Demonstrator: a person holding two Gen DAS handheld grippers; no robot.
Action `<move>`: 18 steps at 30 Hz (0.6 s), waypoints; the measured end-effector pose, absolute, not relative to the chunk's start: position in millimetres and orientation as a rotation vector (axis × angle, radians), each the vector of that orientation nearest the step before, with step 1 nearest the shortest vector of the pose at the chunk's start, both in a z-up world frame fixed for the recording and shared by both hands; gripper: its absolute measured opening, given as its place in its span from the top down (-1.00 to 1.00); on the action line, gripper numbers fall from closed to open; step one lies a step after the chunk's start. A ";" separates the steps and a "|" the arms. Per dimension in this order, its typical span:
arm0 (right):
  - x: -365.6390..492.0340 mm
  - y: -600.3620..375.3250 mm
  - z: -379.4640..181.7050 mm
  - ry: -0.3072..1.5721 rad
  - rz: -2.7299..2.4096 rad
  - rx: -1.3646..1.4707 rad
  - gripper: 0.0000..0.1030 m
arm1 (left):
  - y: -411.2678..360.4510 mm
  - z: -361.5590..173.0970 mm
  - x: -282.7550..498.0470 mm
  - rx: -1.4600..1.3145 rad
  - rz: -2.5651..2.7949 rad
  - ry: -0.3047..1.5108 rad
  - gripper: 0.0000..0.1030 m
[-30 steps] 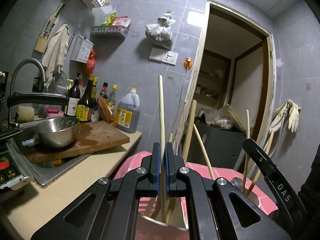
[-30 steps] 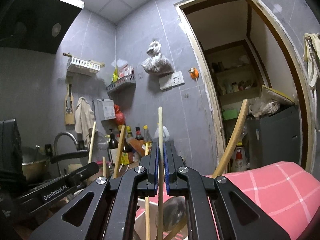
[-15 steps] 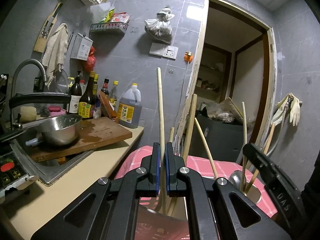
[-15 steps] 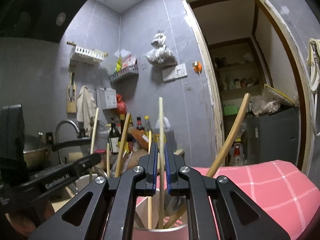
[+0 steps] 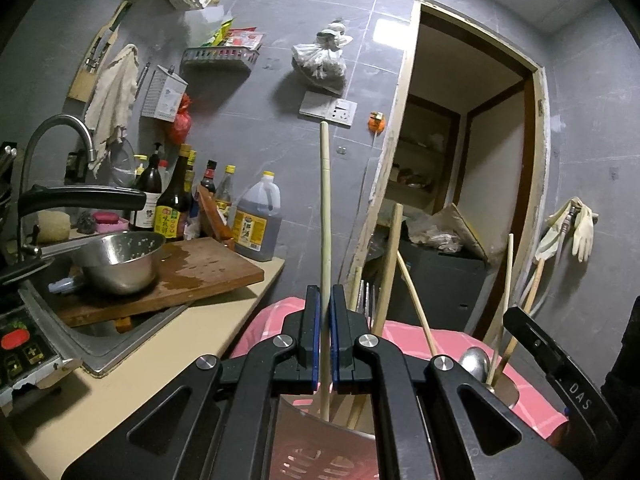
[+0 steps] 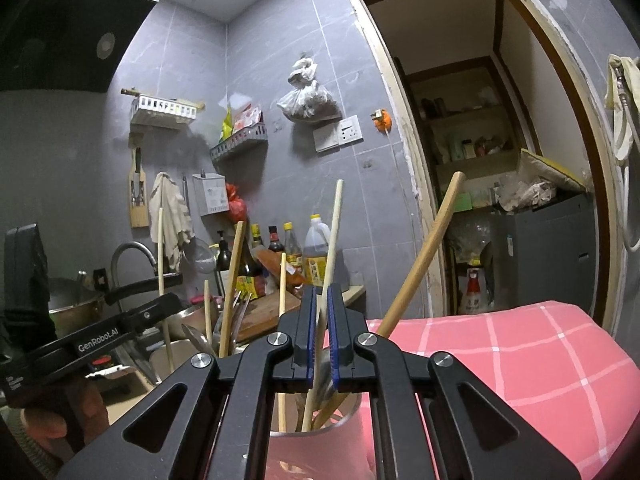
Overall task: Organize utensils
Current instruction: 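Lower both chopsticks into the caddy and open both tools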
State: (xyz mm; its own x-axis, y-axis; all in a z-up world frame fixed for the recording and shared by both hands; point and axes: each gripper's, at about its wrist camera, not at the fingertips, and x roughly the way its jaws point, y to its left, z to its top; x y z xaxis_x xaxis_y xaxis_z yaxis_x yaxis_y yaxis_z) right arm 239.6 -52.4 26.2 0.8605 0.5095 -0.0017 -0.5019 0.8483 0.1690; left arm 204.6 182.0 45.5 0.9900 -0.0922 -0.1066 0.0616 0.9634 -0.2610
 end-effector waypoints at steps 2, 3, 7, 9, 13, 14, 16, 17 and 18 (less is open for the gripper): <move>238.9 -53.0 26.4 0.041 0.535 0.166 0.92 | 182.0 45.6 204.7 -0.262 -0.081 0.109 0.95; 238.8 -53.1 26.4 0.039 0.534 0.165 0.92 | 182.2 45.8 205.0 -0.266 -0.087 0.103 0.95; 237.0 -52.9 25.9 0.024 0.523 0.156 0.92 | 180.7 50.0 207.4 -0.274 -0.107 0.069 0.95; 236.9 -52.8 26.3 0.021 0.521 0.155 0.92 | 178.4 52.3 210.7 -0.276 -0.116 0.063 0.95; 238.9 -54.9 26.0 0.024 0.527 0.166 0.93 | 170.9 49.4 213.4 -0.247 -0.115 0.074 0.95; 239.1 -55.5 26.0 0.026 0.531 0.169 0.92 | 169.9 48.2 214.6 -0.242 -0.111 0.080 0.95; 238.5 -56.1 25.8 0.028 0.535 0.168 0.92 | 169.3 45.7 215.5 -0.235 -0.103 0.097 0.95; 238.0 -55.8 26.2 0.026 0.539 0.166 0.92 | 169.8 43.8 214.4 -0.237 -0.100 0.106 0.95; 236.6 -54.9 27.1 0.022 0.545 0.160 0.90 | 170.5 42.4 213.2 -0.241 -0.101 0.111 0.95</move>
State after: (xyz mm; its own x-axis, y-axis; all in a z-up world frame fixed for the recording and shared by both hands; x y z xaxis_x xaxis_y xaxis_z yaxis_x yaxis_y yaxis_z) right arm 236.6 -54.9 27.1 0.8550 0.5182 0.0217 -0.5148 0.8427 0.1576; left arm 213.2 170.5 42.4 0.9889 -0.1126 -0.0970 0.0862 0.9661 -0.2434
